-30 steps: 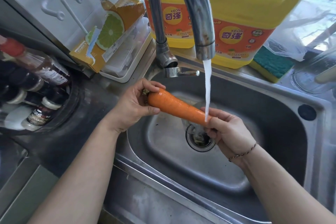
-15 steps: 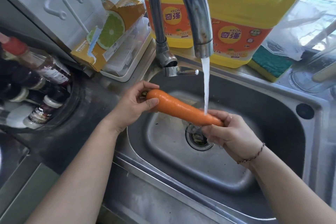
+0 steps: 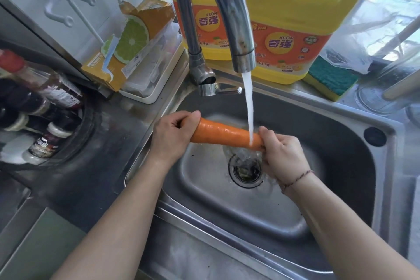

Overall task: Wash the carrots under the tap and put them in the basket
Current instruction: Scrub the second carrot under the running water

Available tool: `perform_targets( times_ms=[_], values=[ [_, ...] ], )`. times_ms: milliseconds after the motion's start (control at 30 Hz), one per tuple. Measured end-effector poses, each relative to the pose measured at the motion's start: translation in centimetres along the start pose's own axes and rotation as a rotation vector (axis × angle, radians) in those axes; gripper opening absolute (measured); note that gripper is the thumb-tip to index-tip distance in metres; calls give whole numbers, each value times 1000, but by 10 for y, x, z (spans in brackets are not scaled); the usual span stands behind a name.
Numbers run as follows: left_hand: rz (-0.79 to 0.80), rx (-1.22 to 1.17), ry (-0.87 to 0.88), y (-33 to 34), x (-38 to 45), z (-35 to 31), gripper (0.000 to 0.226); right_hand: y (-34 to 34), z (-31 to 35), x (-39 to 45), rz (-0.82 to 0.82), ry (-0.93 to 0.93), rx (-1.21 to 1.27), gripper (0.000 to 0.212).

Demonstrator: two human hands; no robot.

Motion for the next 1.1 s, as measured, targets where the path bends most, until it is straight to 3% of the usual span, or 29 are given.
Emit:
perform_targets(
  times_ms=[67,133,233,300,333,367,433,533,633,800,1100],
  values=[
    [-15,16,46,0,-1,-3,34,2,-5,4,59,175,64,34],
    [-18,49,26,1,3,-3,47,5,-9,4,105,206,55,37],
    [-38,125,-170,-3,15,2,60,7,-4,-7,-30,-172,-207,51],
    [-15,148,-289,-6,21,4,61,9,3,-19,-101,-525,-298,35],
    [0,161,-321,-6,23,3,61,11,3,-24,-70,-646,-300,19],
    [10,172,-343,-7,24,3,59,12,2,-26,-23,-714,-297,18],
    [28,198,-370,-9,28,0,55,11,-4,-24,106,-769,-324,35],
    [69,260,-343,-10,30,-6,59,4,-7,-17,167,-626,-310,36],
    [86,174,-224,-9,24,-14,58,4,-8,-13,218,-465,-138,23],
    [-111,146,-83,-14,21,-11,60,16,-4,-12,383,-322,152,36],
    [-106,109,20,-12,12,-18,46,13,2,-4,208,-167,235,21]
  ],
)
Point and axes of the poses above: each hand's wrist, its own x-axis towards the middle knuckle, its own y-axis out of the palm, z = x × y, the point moved 4 cm from there along x, towards the middle knuckle, and after that the axes turned 4 degrees about -x, right-handed, at the moved point
